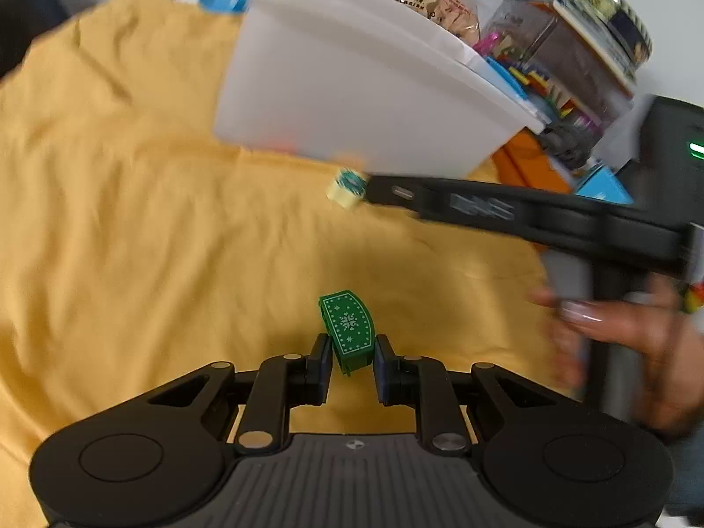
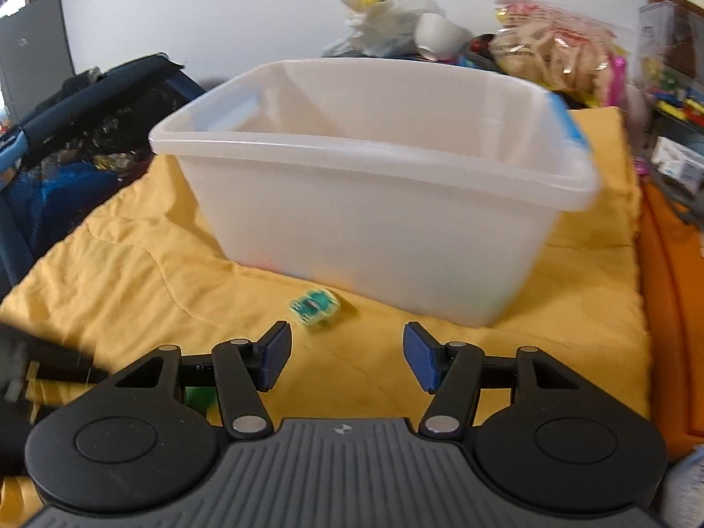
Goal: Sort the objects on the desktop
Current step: 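Grasp the green patterned piece with the left tool while the right tool grasps the frog tile, then carry both pieces over the bin and open both tools to drop them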
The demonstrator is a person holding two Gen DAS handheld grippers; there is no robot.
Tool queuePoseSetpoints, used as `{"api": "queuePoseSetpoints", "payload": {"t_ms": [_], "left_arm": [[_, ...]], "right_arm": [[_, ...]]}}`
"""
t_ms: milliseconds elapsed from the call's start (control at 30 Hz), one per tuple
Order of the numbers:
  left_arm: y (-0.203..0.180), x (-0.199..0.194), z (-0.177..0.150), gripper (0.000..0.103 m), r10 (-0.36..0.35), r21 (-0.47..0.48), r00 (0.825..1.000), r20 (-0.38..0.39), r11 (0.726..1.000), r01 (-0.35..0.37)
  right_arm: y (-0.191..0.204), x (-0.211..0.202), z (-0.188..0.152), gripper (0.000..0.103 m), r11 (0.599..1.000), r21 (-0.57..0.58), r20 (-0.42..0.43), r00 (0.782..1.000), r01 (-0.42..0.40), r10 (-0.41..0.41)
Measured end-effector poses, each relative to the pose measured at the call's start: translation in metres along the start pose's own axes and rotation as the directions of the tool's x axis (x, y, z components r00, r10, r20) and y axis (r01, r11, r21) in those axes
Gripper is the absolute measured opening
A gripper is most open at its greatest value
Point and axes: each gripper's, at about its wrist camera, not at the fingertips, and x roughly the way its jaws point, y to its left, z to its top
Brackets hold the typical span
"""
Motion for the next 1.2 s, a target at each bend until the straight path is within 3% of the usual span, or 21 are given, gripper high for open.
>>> {"api": "queuePoseSetpoints", "payload": {"t_ms": [67,200,333,500,733,867,1067,1200], "left_arm": [[0.003,0.003,-0.010,0.023,-0.005,-0.016,1.000,-0.013,1.000,0.005],[0.004,0.000,-0.011,0.023,0.057,-0.006,0.998,-0.008,0.998,-0.057],[-0.009,-0.010,-0.008,0.039,0.173,0.115,0.985,0.026,0.978,-0.174],[-0.020,-0.023,-0.010,0.041,0.198,0.213,0.978,0.070,0.955,-0.208],[-0.049,-0.017,-0.018,0.045,0.227,0.419,0.969,0.101,0.873,-0.249],[-0.051,-0.007,-0.016,0.045,0.261,0.416,0.959,0.109,0.864,-0.283],[-0.042,0.010,-0.007,0.044,0.282,0.386,0.956,0.082,0.875,-0.292],[-0.038,0.012,-0.010,0.032,0.281,0.371,0.957,0.074,0.883,-0.288]], "right_arm": [[0.009,0.014,0.003,0.060,1.000,0.005,-0.011,1.000,-0.017,0.017],[0.022,0.042,0.003,0.057,0.999,0.034,-0.074,0.997,-0.003,0.005],[0.027,0.059,0.002,0.056,0.999,0.043,-0.100,0.995,0.020,-0.015],[0.020,0.062,0.002,0.033,0.998,0.036,-0.073,0.996,0.060,-0.057],[0.002,0.021,-0.013,0.033,1.000,-0.003,-0.071,0.997,0.029,-0.029],[-0.002,-0.009,-0.031,0.033,1.000,-0.030,-0.086,0.996,-0.004,0.001],[0.019,-0.022,-0.065,0.033,0.993,-0.115,-0.135,0.991,0.011,-0.026],[0.026,-0.028,-0.076,0.035,0.991,-0.134,-0.122,0.992,0.024,-0.041]]}}
